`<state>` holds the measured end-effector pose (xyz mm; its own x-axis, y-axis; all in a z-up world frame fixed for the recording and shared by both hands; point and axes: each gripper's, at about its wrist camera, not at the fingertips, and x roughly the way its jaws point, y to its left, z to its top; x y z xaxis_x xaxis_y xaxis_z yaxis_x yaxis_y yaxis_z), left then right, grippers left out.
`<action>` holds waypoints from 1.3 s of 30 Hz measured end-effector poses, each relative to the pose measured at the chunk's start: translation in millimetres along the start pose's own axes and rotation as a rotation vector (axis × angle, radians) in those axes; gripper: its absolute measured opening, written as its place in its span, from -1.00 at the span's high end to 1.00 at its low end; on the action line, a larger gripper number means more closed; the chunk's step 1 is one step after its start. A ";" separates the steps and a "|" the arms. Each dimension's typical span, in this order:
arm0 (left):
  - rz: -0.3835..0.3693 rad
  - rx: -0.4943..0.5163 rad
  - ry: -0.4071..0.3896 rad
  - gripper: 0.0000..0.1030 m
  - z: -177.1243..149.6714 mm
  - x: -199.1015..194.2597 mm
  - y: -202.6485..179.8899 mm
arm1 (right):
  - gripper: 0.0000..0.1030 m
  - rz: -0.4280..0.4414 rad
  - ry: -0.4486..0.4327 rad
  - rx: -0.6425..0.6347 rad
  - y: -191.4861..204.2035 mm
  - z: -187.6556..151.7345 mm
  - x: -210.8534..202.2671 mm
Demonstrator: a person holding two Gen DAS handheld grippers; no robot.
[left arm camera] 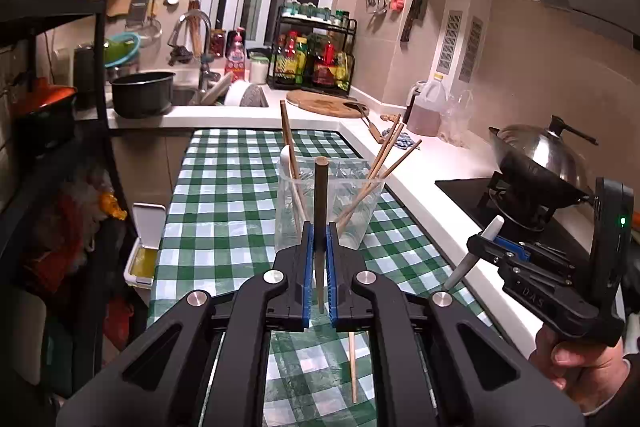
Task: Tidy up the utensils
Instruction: 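Lift the fork and chopstick and carry both over the clear container, then lower the fork and chopstick into the container and open both tools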
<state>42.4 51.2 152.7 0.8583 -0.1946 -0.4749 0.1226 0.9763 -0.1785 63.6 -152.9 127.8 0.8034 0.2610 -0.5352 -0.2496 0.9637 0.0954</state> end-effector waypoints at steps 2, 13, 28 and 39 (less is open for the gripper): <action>-0.011 -0.002 0.025 0.88 11.4 3.8 2.2 | 0.70 0.009 -0.001 -0.001 1.8 7.6 -1.3; -0.046 0.000 0.000 0.89 96.1 -5.6 20.4 | 0.70 0.054 -0.067 -0.017 14.8 80.0 -10.2; -0.036 -0.040 -0.007 0.88 144.1 66.1 40.7 | 0.72 0.050 -0.223 -0.029 25.3 191.1 27.3; -0.047 -0.048 0.096 0.87 123.9 106.7 54.0 | 0.74 0.050 -0.100 -0.022 23.4 168.4 112.6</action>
<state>202.3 94.9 199.2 0.8002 -0.2506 -0.5449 0.1358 0.9606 -0.2424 239.2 -91.4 211.1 0.8394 0.3138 -0.4438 -0.3011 0.9482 0.1010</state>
